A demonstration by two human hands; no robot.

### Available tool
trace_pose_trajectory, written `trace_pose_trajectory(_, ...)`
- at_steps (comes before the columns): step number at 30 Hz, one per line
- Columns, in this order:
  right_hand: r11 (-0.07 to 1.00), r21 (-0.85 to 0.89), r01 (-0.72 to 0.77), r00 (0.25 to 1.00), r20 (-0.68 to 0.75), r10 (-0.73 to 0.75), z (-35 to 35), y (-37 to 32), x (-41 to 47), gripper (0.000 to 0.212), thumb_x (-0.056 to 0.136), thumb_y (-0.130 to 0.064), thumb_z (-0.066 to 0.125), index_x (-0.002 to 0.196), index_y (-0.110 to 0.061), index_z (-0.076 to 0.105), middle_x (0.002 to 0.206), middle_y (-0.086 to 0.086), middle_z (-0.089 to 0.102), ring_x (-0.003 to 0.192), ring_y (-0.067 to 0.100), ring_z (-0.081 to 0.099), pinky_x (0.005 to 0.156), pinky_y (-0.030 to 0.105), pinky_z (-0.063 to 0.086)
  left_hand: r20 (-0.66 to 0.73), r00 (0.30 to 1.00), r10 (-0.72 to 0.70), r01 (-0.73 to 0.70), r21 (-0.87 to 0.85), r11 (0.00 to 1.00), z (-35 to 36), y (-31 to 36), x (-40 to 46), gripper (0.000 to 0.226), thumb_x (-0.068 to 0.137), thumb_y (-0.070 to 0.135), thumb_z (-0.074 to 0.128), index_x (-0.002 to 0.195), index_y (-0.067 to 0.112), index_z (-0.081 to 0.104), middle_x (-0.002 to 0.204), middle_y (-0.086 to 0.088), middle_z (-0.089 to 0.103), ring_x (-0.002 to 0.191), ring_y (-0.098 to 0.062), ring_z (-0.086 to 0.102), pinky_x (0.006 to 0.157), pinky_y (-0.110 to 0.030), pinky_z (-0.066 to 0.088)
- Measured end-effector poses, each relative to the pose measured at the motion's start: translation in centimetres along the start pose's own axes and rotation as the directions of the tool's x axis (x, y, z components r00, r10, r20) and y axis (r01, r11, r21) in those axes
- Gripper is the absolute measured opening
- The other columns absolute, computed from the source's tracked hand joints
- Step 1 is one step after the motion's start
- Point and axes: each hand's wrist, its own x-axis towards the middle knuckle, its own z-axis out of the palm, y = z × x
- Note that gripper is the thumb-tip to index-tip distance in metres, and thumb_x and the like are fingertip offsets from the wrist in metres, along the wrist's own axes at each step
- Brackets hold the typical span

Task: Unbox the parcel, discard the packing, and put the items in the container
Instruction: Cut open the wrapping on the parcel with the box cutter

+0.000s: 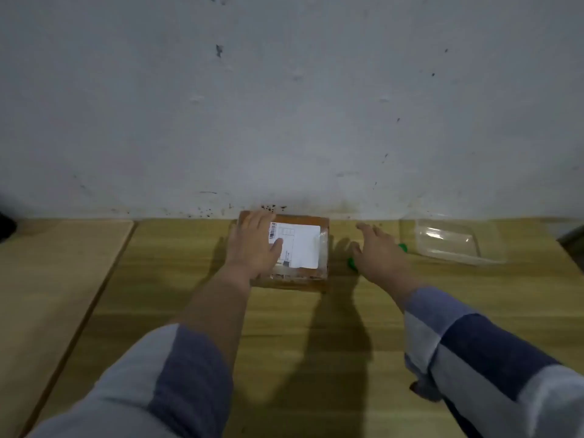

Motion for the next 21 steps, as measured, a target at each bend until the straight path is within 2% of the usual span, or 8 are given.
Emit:
trace_pose_trajectory(6,0.963,-0.038,-0.265,0.961,0.069,0.267,4.1,1.8,2.4,0.048,0.097,-0.036,0.032,0.141,-0.017,0.032,0.148,0.016,0.03,0.133,0.041,0.03,0.104,0.053,0.036,0.083,0.996,-0.019,0.017,0.032,0.999,3.0,-3.3,1.8,0.065,0.096,0.051,0.036,0.151,0.023,0.016,0.161,0.005,0.005,0.148,-0.016,-0.002,0.119,-0.049,0.004)
trace_pose_trajectory(11,0.949,-0.138,-0.283,0.959,-0.021,0.283,6.3,1.8,3.3,0.044,0.098,-0.036,0.034,0.129,-0.007,0.045,0.14,0.018,0.039,0.134,0.039,0.029,0.11,0.049,0.032,0.024,1.0,-0.001,0.0,0.056,0.998,4.6,-4.1,1.9,0.066,0.095,0.058,0.026,0.151,0.026,0.01,0.161,0.006,0.001,0.148,-0.015,-0.004,0.12,-0.045,0.004)
trace_pose_trajectory(15,0.968,0.011,-0.252,0.96,-0.126,0.251,7.4,1.0,3.3,0.035,0.096,-0.017,0.041,0.128,-0.006,0.047,0.143,0.02,0.036,0.139,0.038,0.023,0.117,0.046,0.023,0.01,1.0,0.008,-0.009,0.04,0.999,4.8,-4.2,1.8,0.067,0.095,0.058,0.028,0.151,0.025,0.012,0.161,0.005,0.004,0.148,-0.015,-0.003,0.121,-0.045,0.005)
trace_pose_trajectory(18,0.944,0.206,-0.258,0.933,-0.199,0.299,7.9,0.3,3.1,0.056,0.086,0.005,0.046,0.139,-0.01,0.034,0.154,0.022,0.016,0.143,0.037,0.015,0.117,0.048,0.024,0.002,1.0,0.002,-0.002,0.026,1.0,5.0,-4.4,1.8,0.067,0.095,0.058,0.028,0.151,0.025,0.013,0.161,0.006,0.004,0.148,-0.015,-0.003,0.12,-0.043,0.004)
trace_pose_trajectory(19,0.925,0.237,-0.296,0.915,-0.208,0.346,7.9,0.1,3.1,0.062,0.085,0.007,0.046,0.142,-0.011,0.029,0.155,0.021,0.011,0.143,0.037,0.013,0.117,0.047,0.024,-0.003,1.0,0.001,-0.001,0.021,1.0,5.0,-4.4,1.7,0.067,0.095,0.058,0.029,0.151,0.026,0.012,0.161,0.006,0.004,0.148,-0.014,-0.003,0.119,-0.042,0.003)
trace_pose_trajectory(21,0.883,0.273,-0.381,0.871,-0.216,0.442,7.8,-0.1,3.0,0.065,0.085,0.002,0.047,0.144,-0.012,0.024,0.154,0.021,0.015,0.139,0.038,0.021,0.112,0.046,0.027,-0.004,1.0,-0.001,0.001,0.016,1.0,5.1,-4.5,1.8,0.067,0.095,0.058,0.029,0.151,0.026,0.012,0.161,0.007,0.004,0.148,-0.014,-0.003,0.119,-0.041,0.003)
